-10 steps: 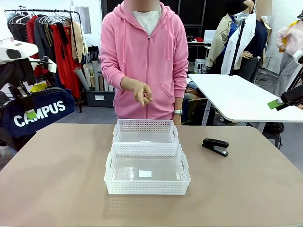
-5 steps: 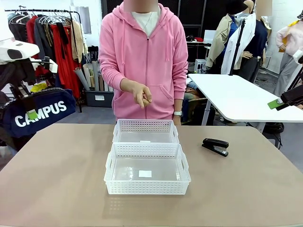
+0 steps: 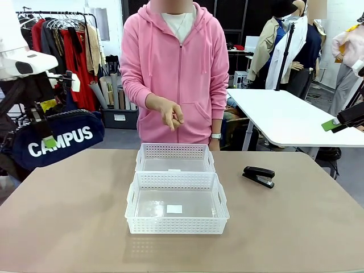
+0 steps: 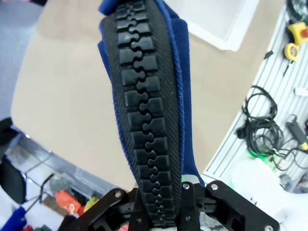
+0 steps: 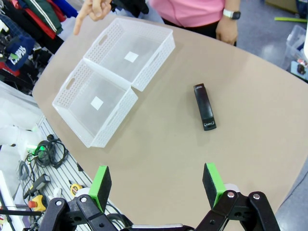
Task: Distribute items into two baskets.
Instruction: Move the picked Pencil pouch towards the Organizing basket indicated by the person, stopping as directed.
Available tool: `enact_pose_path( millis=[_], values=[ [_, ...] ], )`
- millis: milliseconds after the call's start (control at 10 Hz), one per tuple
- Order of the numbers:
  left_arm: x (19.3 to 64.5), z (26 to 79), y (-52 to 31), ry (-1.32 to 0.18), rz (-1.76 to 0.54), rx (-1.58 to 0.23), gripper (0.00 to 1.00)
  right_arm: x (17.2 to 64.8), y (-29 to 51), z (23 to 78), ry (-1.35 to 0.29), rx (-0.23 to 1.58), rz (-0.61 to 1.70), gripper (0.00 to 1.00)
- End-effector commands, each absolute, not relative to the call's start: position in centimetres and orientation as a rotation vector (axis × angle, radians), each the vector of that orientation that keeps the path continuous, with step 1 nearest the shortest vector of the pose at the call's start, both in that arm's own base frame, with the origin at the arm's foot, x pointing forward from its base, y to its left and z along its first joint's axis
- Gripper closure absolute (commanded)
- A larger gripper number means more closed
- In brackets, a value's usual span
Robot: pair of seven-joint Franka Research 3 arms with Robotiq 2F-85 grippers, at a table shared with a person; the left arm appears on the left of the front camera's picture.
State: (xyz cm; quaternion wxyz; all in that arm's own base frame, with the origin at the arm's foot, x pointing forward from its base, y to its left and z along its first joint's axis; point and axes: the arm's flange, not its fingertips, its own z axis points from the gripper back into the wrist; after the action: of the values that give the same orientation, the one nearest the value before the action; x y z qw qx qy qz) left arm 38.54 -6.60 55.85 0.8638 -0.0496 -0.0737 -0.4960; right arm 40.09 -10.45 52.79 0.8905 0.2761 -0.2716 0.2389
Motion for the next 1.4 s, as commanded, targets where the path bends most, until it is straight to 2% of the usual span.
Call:
enact_pose_path(
  millis=[0,400,700,1300],
  values=[
    [38.2,54.8,-8.3,-0.145,-1.124,-0.115,1.00,40.2,-10.4,52.9,-0.576,0.588,0.500,0.00],
    [39.9,52.7,-13.3,-0.045,-1.260,-0.086,1.00,40.2,-10.4,52.9,-0.576,0.588,0.500,0.00],
    [39.6,51.1,-14.8,-0.051,-1.396,-0.016,1.00,40.2,-10.4,52.9,-0.576,0.588,0.500,0.00],
    [40.3,48.2,-19.4,-0.035,-1.618,-0.016,1.00,40.2,-10.4,52.9,-0.576,0.588,0.500,0.00]
  ],
)
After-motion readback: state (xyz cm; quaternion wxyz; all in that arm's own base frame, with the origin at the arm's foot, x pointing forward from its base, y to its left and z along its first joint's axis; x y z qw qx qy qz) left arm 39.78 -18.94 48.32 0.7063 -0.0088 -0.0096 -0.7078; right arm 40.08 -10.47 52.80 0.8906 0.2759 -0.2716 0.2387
